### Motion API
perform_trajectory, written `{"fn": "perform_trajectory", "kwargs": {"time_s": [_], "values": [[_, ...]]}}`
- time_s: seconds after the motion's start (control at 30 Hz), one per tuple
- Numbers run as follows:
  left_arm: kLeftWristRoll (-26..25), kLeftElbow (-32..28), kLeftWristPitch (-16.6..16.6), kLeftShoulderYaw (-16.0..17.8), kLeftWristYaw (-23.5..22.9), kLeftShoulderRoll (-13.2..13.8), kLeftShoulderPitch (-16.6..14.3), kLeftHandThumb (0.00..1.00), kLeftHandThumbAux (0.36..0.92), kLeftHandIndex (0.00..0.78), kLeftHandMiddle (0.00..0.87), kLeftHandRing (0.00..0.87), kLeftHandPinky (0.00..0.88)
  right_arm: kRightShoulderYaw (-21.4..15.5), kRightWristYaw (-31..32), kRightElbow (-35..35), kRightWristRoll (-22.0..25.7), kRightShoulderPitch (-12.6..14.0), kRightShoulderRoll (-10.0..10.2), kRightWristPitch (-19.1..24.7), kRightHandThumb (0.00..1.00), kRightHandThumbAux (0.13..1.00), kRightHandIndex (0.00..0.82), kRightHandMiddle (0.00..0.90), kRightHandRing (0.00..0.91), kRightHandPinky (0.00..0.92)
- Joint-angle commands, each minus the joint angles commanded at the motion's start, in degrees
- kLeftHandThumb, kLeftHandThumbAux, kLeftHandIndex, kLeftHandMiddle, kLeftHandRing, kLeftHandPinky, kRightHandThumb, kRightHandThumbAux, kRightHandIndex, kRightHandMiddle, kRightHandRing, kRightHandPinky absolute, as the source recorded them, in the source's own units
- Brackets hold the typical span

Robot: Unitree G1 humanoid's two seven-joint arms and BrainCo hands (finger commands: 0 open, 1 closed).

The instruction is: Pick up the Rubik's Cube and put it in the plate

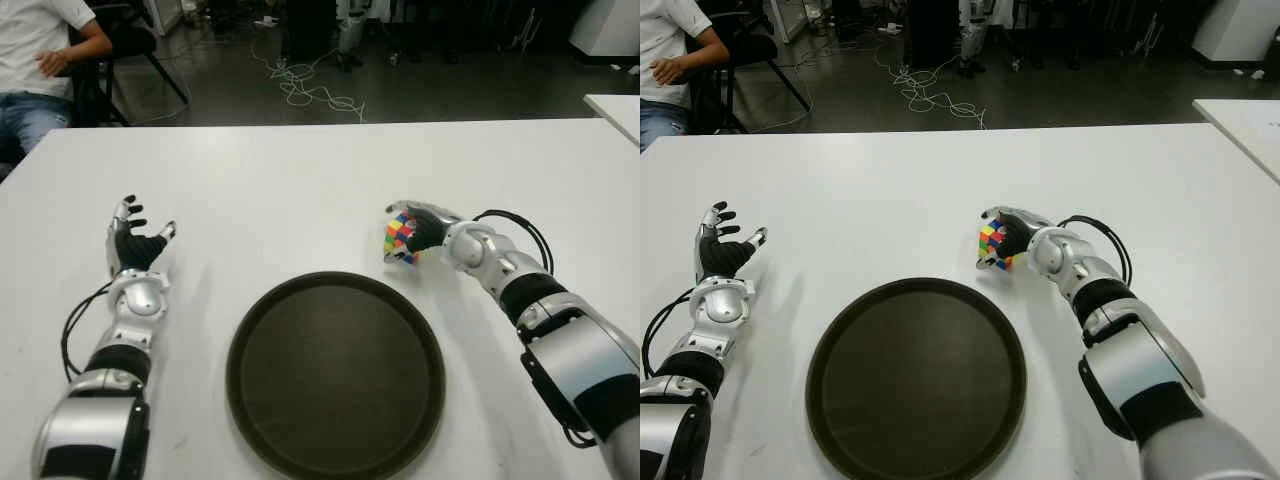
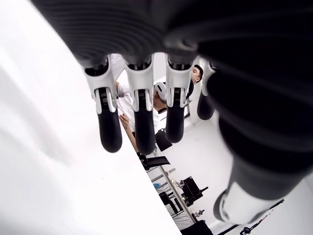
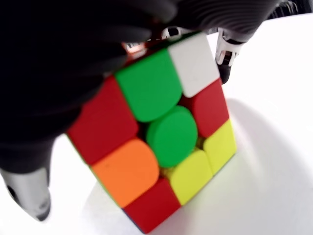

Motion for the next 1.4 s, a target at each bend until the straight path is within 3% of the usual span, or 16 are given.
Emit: {"fn": "perform_trajectory", "kwargs": {"time_s": [0.03,0.07,0.1,0.2,0.3,0.53,0.83,1.1,1.4], "values": [[0.0,0.0,0.0,0.0,0.0,0.0,0.0,0.126,0.762,0.122,0.202,0.221,0.253,-0.4,-0.6,0.0,0.4,0.1,0.1,-0.2,0.036,0.786,0.279,0.257,0.281,0.338],[-0.1,0.0,0.0,0.0,0.0,0.0,-0.1,0.132,0.762,0.123,0.200,0.217,0.251,-0.7,-1.0,0.1,0.6,0.2,0.2,-0.3,0.268,0.767,0.330,0.320,0.354,0.409],[-0.1,0.1,0.0,0.1,-0.1,0.0,-0.1,0.136,0.761,0.123,0.198,0.215,0.249,-1.1,-1.4,0.2,1.0,0.3,0.3,-0.2,0.417,0.755,0.363,0.361,0.400,0.456],[-0.2,0.2,0.0,0.1,-0.1,0.0,-0.2,0.147,0.766,0.125,0.193,0.209,0.247,-1.8,-2.2,0.2,1.5,0.5,0.5,0.1,0.600,0.738,0.405,0.478,0.511,0.546],[-0.3,0.3,0.0,0.2,-0.1,0.0,-0.2,0.150,0.770,0.127,0.190,0.204,0.238,-2.1,-2.9,0.2,1.6,0.5,0.6,0.7,0.662,0.732,0.419,0.547,0.568,0.590],[-0.3,0.1,-0.4,0.3,0.1,-0.1,0.0,0.138,0.770,0.132,0.201,0.218,0.264,-2.6,-4.2,0.1,1.6,0.4,0.9,2.2,0.692,0.728,0.428,0.650,0.647,0.645],[-0.1,-0.1,0.1,0.2,0.2,0.0,0.1,0.116,0.755,0.119,0.196,0.216,0.249,-2.9,-4.1,0.1,2.0,0.5,1.2,2.7,0.694,0.728,0.428,0.667,0.659,0.652],[-0.6,-0.2,-0.3,0.5,-0.1,-0.2,0.1,0.147,0.769,0.125,0.228,0.266,0.336,-3.0,-3.6,0.1,2.4,0.5,1.1,2.4,0.695,0.728,0.429,0.683,0.680,0.676],[-0.1,-0.2,0.2,0.2,0.0,0.0,0.1,0.139,0.756,0.124,0.213,0.240,0.281,-3.4,-3.0,-0.1,3.1,0.5,1.2,2.4,0.694,0.729,0.429,0.700,0.699,0.698]]}}
